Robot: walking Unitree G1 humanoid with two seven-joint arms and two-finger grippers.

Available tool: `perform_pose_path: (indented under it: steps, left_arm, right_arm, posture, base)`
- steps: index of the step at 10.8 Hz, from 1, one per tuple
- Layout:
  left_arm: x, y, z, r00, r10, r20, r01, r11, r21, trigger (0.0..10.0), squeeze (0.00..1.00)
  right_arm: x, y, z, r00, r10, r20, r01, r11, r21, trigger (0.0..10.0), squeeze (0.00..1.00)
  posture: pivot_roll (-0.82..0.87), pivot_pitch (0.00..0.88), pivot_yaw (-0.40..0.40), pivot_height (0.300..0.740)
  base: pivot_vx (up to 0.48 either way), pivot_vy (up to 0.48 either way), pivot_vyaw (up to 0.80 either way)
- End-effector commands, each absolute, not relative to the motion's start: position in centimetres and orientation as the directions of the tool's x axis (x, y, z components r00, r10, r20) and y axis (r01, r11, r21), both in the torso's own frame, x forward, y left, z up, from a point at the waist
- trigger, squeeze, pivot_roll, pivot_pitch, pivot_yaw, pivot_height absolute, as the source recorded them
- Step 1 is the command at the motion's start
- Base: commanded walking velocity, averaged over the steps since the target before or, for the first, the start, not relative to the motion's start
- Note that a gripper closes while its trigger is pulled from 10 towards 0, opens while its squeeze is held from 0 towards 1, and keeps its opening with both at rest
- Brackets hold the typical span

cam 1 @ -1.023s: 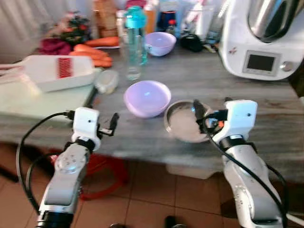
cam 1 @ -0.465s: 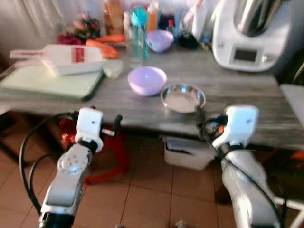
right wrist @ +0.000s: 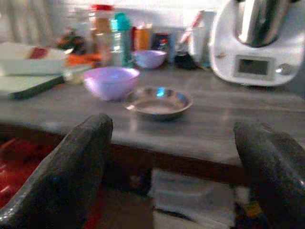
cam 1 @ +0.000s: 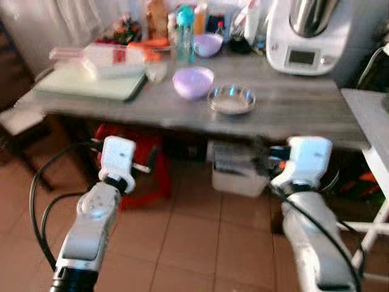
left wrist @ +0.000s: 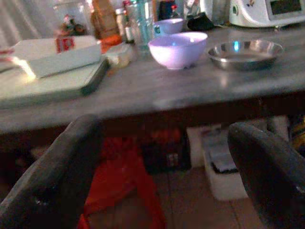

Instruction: Setting the table

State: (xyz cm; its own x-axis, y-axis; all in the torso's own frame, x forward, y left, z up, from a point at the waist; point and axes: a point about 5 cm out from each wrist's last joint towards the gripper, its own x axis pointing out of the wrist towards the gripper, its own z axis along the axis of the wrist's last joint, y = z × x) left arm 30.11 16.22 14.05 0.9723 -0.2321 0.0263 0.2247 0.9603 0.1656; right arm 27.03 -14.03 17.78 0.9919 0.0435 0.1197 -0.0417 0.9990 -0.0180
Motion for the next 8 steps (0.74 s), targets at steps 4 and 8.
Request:
perform_pose_path:
  steps: [4, 8]
  left_arm:
    - [29.78, 15.33, 14.15, 0.950, -0.306, 0.057, 0.294, 0.943, 0.160, 10.0, 0.00]
    - [29.32, 14.82, 13.95, 0.934, -0.352, 0.054, 0.344, 0.932, 0.116, 10.0, 0.00]
  right_arm:
    - [27.04, -14.34, 17.52, 0.994, 0.033, 0.108, -0.031, 0.999, -0.025, 10.0, 0.00]
    - [26.98, -14.38, 17.37, 0.995, 0.029, 0.099, -0.027, 0.999, -0.024, 10.0, 0.00]
  posture:
    - [-0.01, 0.064, 0.005, 0.740]
    - [-0.02, 0.079, 0.004, 0.740]
  base:
    - [0.000, 0.000, 0.00]
    - [0.000, -0.360, 0.00]
